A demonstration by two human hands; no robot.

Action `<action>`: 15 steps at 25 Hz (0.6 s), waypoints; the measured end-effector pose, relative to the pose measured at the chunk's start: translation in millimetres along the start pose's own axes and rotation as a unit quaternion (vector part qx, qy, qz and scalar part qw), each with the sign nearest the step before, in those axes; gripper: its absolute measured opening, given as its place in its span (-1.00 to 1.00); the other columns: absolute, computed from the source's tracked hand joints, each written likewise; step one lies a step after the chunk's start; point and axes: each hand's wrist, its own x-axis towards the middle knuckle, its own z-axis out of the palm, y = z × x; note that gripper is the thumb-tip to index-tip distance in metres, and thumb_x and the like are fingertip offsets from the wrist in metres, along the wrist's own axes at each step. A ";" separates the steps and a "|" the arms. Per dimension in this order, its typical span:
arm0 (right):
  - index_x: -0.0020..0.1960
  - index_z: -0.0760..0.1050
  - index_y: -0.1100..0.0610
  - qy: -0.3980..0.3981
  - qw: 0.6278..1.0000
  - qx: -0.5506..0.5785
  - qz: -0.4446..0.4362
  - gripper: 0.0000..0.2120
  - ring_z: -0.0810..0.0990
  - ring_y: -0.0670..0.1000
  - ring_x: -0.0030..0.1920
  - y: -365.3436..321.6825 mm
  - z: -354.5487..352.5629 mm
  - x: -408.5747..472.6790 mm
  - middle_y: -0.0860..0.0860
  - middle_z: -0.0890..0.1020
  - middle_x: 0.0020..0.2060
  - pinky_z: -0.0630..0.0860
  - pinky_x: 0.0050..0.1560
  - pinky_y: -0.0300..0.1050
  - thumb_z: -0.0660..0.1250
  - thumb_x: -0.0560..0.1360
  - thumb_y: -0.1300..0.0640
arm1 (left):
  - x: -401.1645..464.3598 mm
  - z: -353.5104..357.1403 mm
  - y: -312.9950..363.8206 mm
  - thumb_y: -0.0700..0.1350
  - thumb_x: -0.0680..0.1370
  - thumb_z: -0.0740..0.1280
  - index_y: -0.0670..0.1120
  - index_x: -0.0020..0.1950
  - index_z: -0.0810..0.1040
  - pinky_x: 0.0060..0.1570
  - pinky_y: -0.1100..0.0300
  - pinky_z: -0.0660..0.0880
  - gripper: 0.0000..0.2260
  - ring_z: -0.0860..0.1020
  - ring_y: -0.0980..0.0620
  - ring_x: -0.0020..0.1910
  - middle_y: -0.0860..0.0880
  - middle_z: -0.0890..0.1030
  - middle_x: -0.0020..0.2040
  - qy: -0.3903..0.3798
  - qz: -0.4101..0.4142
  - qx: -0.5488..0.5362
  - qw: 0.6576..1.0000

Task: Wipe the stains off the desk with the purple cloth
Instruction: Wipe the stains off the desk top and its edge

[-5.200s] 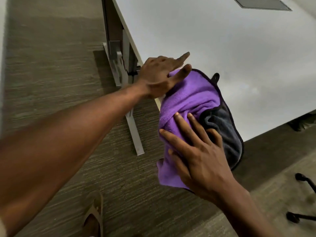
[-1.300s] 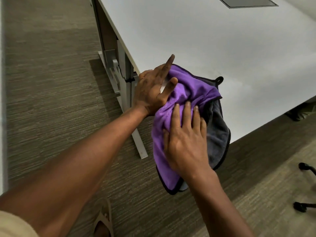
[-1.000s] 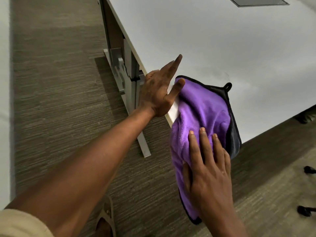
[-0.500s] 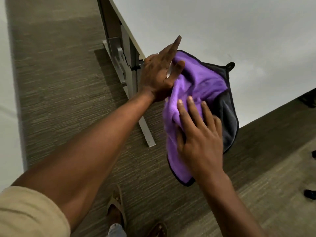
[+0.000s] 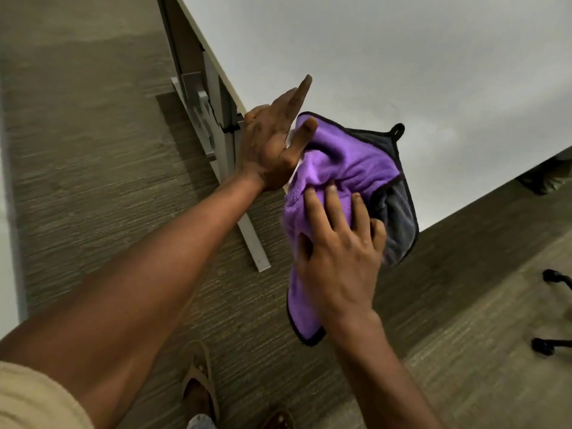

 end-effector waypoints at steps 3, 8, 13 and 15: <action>0.45 0.40 -0.09 -0.008 1.000 0.022 0.020 -0.55 0.39 0.26 0.50 -14.8 -4.7 22.5 -0.01 0.47 0.50 0.34 0.35 0.26 0.28 0.61 -0.18 | 2.5 0.6 1.3 0.10 0.69 0.04 -0.10 0.65 0.20 0.37 -0.02 0.35 -0.45 0.49 -0.06 0.42 -0.08 0.47 0.50 -0.003 0.008 -0.008 1.000; 0.24 0.65 0.06 0.128 0.980 0.135 -0.075 -0.70 0.50 0.15 0.47 23.7 4.6 -26.8 0.00 0.59 0.41 0.46 0.32 0.22 0.27 0.66 -0.07 | 0.9 -2.7 -0.2 0.12 0.69 -0.01 -0.08 0.66 0.15 0.36 -0.09 0.38 -0.44 0.51 -0.10 0.36 -0.08 0.44 0.53 -0.017 0.012 -0.005 1.000; 0.58 0.34 -0.06 0.103 0.976 0.114 -0.156 -0.45 0.29 0.17 0.60 88.7 25.1 -60.0 0.02 0.36 0.59 0.41 0.38 0.28 0.30 0.61 -0.02 | -0.3 -2.1 -1.5 0.17 0.68 -0.05 -0.04 0.67 0.13 0.41 -0.11 0.33 -0.41 0.48 -0.07 0.42 -0.05 0.36 0.59 -0.025 0.005 0.000 1.000; 0.58 0.33 -0.02 0.124 0.974 0.136 -0.131 -0.45 0.31 0.22 0.58 107.1 28.4 -51.4 0.09 0.41 0.55 0.42 0.36 0.35 0.27 0.60 -0.02 | -1.8 -0.6 -2.0 0.20 0.66 -0.07 -0.03 0.67 0.13 0.41 -0.12 0.32 -0.39 0.48 -0.04 0.42 -0.03 0.36 0.59 -0.019 -0.002 -0.001 1.000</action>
